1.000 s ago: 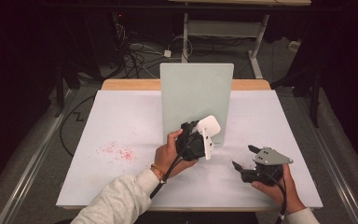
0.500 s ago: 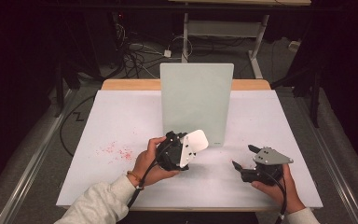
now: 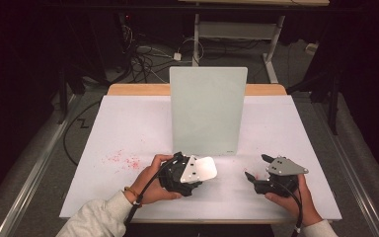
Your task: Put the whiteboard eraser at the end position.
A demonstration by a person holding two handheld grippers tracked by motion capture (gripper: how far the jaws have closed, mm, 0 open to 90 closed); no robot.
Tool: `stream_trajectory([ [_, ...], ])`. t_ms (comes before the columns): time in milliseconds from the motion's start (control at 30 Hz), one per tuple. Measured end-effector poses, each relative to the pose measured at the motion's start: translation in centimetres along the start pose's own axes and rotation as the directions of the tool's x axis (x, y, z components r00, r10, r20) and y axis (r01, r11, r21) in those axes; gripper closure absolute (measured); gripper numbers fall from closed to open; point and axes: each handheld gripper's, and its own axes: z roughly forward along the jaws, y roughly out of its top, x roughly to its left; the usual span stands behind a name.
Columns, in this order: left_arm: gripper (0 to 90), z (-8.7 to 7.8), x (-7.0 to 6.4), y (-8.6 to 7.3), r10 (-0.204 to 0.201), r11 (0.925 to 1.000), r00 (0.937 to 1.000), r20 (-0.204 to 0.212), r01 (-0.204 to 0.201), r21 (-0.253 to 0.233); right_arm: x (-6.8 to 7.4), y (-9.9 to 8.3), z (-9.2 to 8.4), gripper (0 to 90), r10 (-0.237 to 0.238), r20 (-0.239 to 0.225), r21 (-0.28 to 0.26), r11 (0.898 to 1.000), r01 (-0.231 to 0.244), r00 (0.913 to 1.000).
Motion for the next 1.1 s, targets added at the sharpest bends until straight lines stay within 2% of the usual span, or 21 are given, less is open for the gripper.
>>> stream_trajectory([
  [200,29.0,0.8,-0.3,0.4,0.014,0.9997,0.9968,0.078,-0.015,0.020,0.0,-0.1,0.0,21.1,-0.010,-0.003,0.000,1.000,0.010,0.9999],
  [300,29.0,1.2,-0.3,0.7,0.016,0.9995,0.9944,0.104,-0.018,0.026,0.0,-0.1,0.0,21.1,-0.010,-0.005,-0.001,1.000,0.010,0.9999],
  [500,29.0,2.2,-0.5,1.2,0.038,0.9964,0.9883,0.148,-0.049,0.069,0.0,-0.1,0.1,21.0,-0.019,-0.007,0.000,1.000,0.019,0.9998],
  [767,28.9,3.8,-0.3,1.7,0.042,0.9938,0.9823,0.182,-0.060,0.094,0.1,-0.1,0.2,20.8,-0.012,-0.008,0.006,1.000,0.012,0.9999],
  [900,28.8,4.2,-0.3,1.9,0.042,0.9948,0.9802,0.193,-0.059,0.083,0.1,-0.1,0.2,20.8,-0.019,-0.009,0.005,1.000,0.019,0.9998],
  [1033,28.7,4.1,-0.2,1.9,0.033,0.9965,0.9817,0.188,-0.046,0.069,0.2,-0.1,0.3,20.8,-0.018,-0.011,0.008,1.000,0.018,0.9998],
  [1100,28.6,3.8,-0.2,1.9,0.029,0.9983,0.9846,0.172,-0.037,0.044,0.2,-0.1,0.2,20.8,-0.016,-0.010,0.007,1.000,0.016,0.9998],
])
